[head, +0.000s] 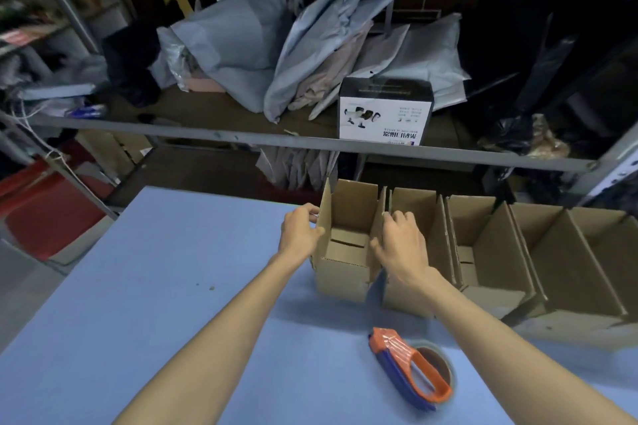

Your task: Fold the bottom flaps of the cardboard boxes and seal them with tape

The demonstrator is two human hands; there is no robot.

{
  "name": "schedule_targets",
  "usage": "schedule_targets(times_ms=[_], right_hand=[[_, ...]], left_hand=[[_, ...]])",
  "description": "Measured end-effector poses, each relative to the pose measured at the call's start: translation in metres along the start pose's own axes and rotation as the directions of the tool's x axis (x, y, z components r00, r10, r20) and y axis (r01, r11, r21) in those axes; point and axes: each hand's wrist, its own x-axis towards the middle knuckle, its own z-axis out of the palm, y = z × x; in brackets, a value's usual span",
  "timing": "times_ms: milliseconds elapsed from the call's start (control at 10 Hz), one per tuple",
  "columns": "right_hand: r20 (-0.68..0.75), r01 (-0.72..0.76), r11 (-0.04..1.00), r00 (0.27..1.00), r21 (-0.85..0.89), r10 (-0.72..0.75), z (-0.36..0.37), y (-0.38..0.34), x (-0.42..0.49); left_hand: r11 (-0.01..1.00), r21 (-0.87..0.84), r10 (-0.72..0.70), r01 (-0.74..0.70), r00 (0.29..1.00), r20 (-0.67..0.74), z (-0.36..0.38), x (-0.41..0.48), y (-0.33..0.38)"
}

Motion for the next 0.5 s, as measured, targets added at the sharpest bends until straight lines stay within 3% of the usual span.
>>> schedule_targets(times_ms=[300, 400, 500], right_hand=[[0.042, 0.023, 0.987, 0.999, -0.161, -0.017, 0.01, 0.005, 0.004], [0.078, 0.031, 0.983, 0.997, -0.179, -0.018, 0.007, 0.004, 0.002], [0.083, 0.029, 0.996, 0.996, -0.079, -0.022, -0.003, 0.006, -0.001]], left_hand=[[0.999, 0.012, -0.054, 0.053, 0.992, 0.111, 0.016, 0.005, -0.005], [0.992, 0.121, -0.066, 0.044, 0.98, 0.188, 0.01, 0.003, 0.004], [0.955, 0.297, -0.069, 0.004, 0.975, 0.21, -0.001, -0.003, 0.02]])
